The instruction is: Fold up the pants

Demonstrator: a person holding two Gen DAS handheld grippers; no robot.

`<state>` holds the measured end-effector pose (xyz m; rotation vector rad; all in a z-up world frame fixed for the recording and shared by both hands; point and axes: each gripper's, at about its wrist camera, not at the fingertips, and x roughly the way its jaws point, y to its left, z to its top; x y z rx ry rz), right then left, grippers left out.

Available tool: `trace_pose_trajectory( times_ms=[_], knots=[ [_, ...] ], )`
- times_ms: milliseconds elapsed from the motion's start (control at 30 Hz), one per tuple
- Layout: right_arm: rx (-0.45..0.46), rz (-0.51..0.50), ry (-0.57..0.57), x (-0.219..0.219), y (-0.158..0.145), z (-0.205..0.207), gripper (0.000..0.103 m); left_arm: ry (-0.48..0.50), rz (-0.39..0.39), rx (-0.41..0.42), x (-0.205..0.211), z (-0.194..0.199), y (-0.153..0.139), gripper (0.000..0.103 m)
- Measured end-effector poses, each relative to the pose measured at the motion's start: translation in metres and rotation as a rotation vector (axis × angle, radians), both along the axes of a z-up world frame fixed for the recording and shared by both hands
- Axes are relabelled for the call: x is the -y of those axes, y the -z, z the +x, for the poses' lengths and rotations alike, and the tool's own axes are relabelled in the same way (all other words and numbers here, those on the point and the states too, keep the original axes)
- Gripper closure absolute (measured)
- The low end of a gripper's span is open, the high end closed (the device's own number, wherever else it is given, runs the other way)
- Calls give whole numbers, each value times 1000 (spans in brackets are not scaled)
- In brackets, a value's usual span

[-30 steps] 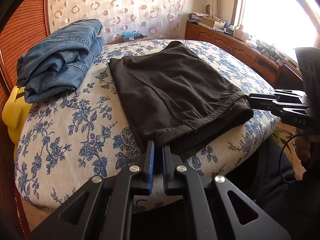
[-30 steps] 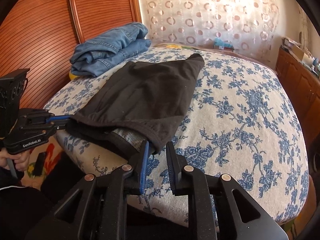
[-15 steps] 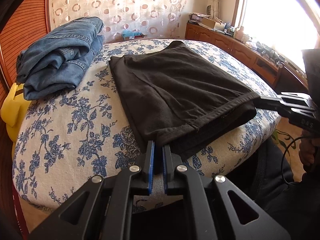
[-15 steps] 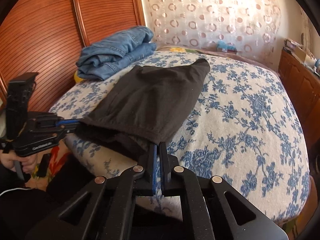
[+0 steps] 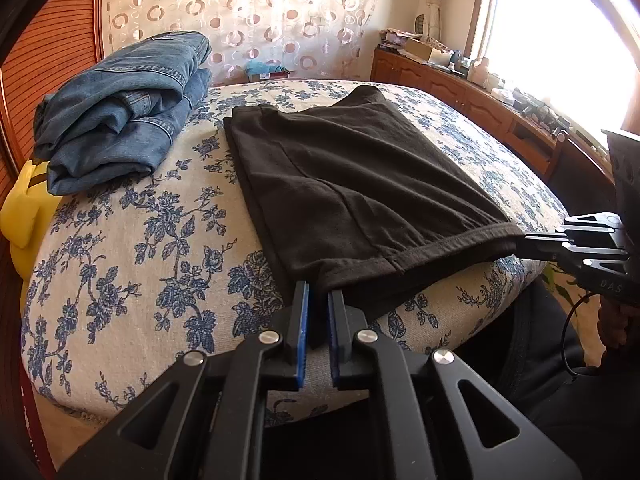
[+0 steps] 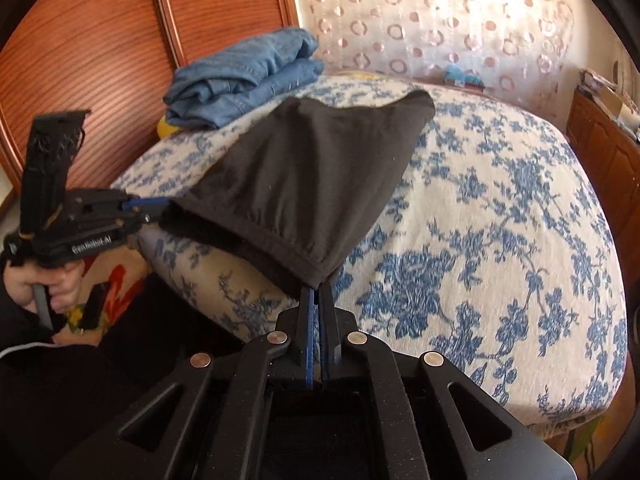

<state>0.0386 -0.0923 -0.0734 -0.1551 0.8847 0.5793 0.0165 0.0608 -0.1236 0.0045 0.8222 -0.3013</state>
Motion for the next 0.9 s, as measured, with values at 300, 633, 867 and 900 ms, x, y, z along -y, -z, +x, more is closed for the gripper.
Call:
trace_pose_trajectory(
  times_ms=[300,633,867,900],
  knots=[
    [18,32,16,8,-10,0,103,-19,12,25,-3,-16,-4,97],
    [104,42,53,1,-32,18,81,-48,-3,30,-15,-22,-14,88],
    [102,36,47,-15,-22,30,73,-61,-11,63,-17,-15,-21,63],
    [99,33,44,-17,-20,30,72,-64,-16,65,-18,-14,-22,63]
  ],
)
